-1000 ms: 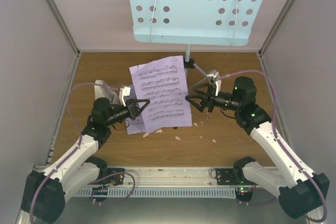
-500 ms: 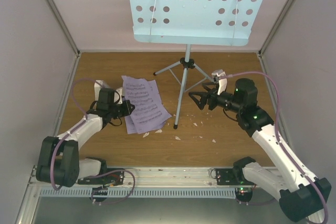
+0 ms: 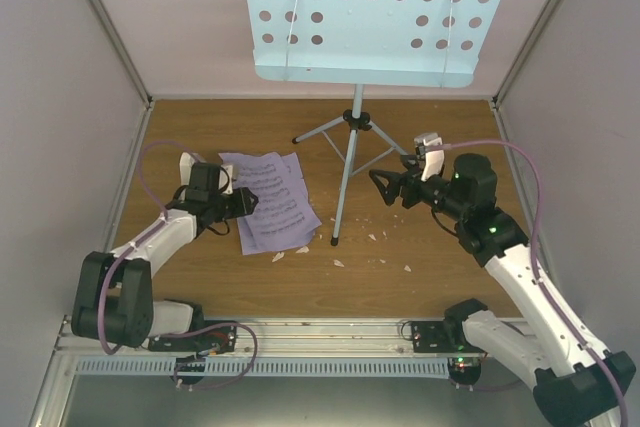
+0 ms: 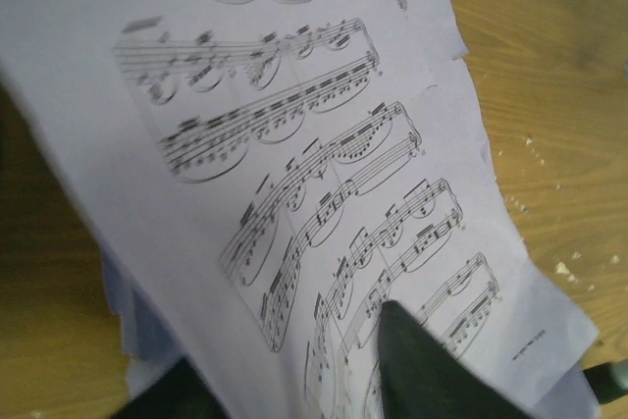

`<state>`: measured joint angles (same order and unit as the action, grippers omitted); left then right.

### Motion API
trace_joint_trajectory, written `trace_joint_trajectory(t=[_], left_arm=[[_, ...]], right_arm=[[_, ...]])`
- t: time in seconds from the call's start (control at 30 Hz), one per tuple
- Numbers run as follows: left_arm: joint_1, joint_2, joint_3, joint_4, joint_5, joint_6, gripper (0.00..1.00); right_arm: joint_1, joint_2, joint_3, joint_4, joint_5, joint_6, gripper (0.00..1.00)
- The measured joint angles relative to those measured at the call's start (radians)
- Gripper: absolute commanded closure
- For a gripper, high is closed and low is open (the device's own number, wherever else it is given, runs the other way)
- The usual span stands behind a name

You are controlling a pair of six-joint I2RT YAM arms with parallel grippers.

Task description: Pack up the instrument practice props

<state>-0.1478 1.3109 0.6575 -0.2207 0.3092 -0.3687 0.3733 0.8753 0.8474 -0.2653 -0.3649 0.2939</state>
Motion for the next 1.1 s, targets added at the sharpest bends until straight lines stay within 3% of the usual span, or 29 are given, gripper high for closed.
trace_joint_trajectory(t=[0.1,0.27,0.5,0.77,0.93,1.1], left_arm=[[0.000,-0.036,0.022,-0.016,-0.001,0.002,0.21],[0.000,-0.123,0.095,-0.064,-0.005,0.007,0.11],[0.000,-0.267,0.163,-0.143,-0.056,0.026,0.10],[-0.002,-0.474,0.161,-0.101,-0.033,0.048,0.15],[-0.092,-0.413,0.161,0.041,0.089,0.033,0.18],[-0.235,-0.148,0.247,0.129,0.246,0.048,0.22]], right_arm=[[-0.014,-0.012,0.000,-0.005,0.033,-0.002,0.00],[-0.116,-0.008,-0.012,-0.002,0.021,0.026,0.00],[-0.317,0.007,-0.119,0.040,-0.116,0.123,0.00],[-0.425,0.023,-0.214,0.152,-0.279,0.268,0.05],[-0.423,0.043,-0.321,0.359,-0.352,0.480,0.07],[-0.377,0.105,-0.375,0.577,-0.359,0.715,0.08]])
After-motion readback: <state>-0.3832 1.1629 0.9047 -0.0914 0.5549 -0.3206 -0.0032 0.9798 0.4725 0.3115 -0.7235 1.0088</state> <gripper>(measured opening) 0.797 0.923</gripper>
